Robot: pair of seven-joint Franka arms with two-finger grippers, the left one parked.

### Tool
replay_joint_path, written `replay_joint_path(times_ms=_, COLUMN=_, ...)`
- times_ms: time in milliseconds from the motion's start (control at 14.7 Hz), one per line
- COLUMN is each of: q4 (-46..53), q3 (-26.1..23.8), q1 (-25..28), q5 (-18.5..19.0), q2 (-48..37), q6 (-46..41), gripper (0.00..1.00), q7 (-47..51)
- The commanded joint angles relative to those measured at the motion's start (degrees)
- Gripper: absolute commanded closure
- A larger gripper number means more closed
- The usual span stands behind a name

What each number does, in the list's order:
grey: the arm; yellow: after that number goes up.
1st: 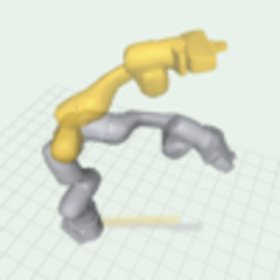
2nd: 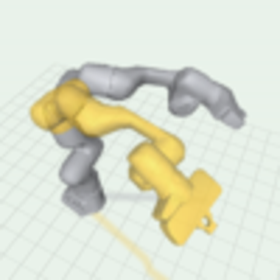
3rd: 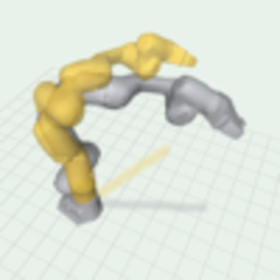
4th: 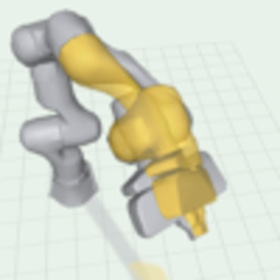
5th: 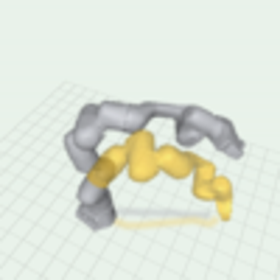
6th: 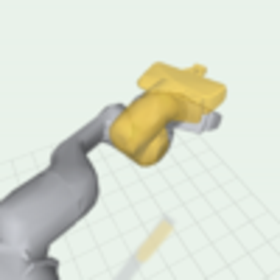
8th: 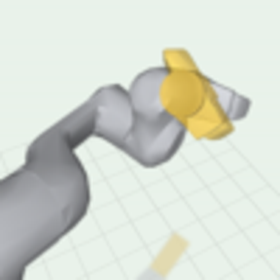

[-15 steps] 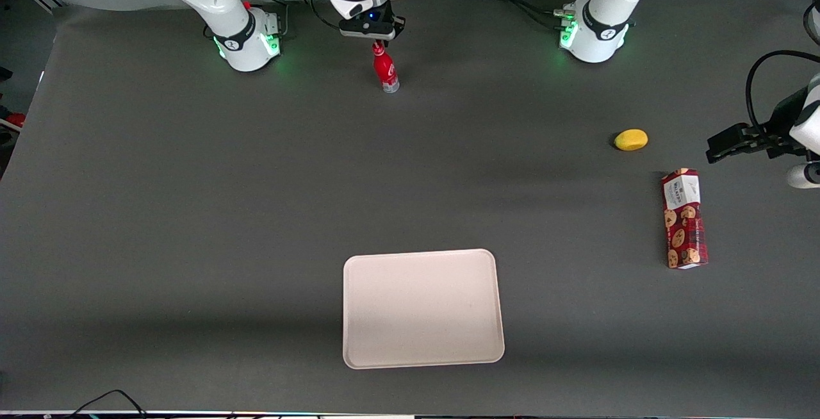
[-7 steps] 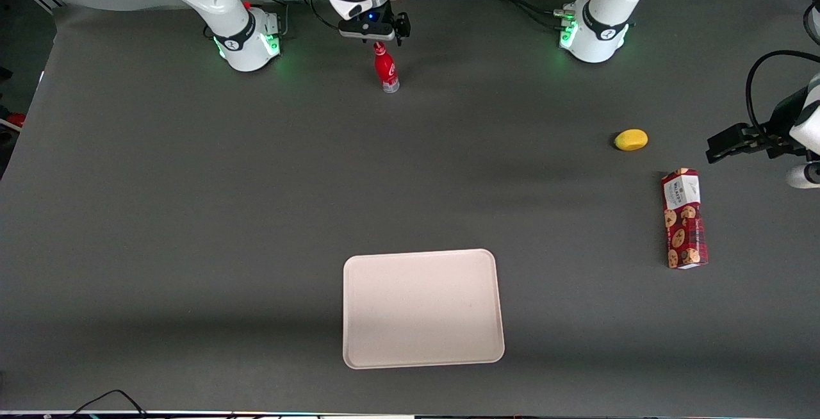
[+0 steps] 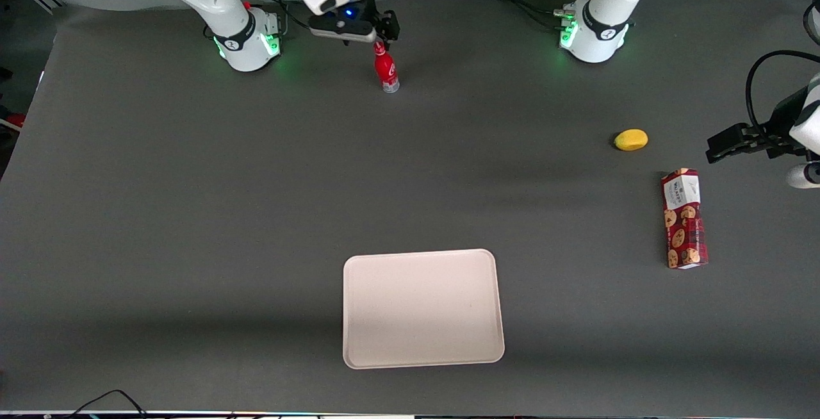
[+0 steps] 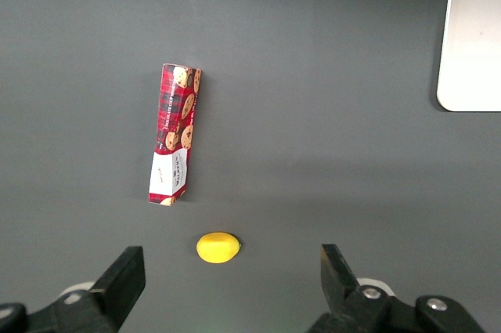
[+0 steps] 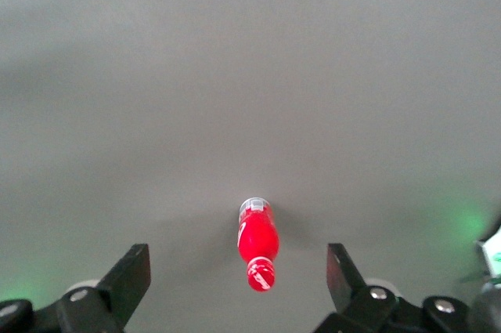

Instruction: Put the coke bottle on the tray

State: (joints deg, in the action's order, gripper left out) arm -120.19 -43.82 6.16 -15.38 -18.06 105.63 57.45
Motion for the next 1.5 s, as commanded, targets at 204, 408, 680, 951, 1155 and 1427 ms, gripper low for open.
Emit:
replay_joint_path(times_ms=204, q4=18.4, q3=19.4, q1=0.2, q5=3.7, q2=0.6, q6=-19.9, gripper=0.00, q7=-11.4)
replay_joint_path(times_ms=408, q4=21.6, q3=31.0, q1=0.3, q5=7.2, q2=-0.1, q6=-25.7, gripper=0.00, q7=-22.1)
replay_joint_path(times_ms=680, q4=21.2, q3=44.8, q1=0.3, q5=11.4, q2=-1.0, q6=-26.8, gripper=0.00, q7=-37.4)
replay_joint_path(times_ms=951, q4=21.3, q3=48.5, q1=0.3, q5=13.9, q2=0.1, q6=-25.4, gripper=0.00, q7=-42.2)
replay_joint_path(times_ms=1155, q4=21.3, q3=48.5, q1=0.3, q5=13.9, q2=0.0, q6=-25.6, gripper=0.00, q7=-42.2)
replay_joint_path(times_ms=1427, q4=21.5, q3=43.7, q1=0.4, q5=13.8, q2=-1.0, q6=-27.2, gripper=0.00, q7=-41.0)
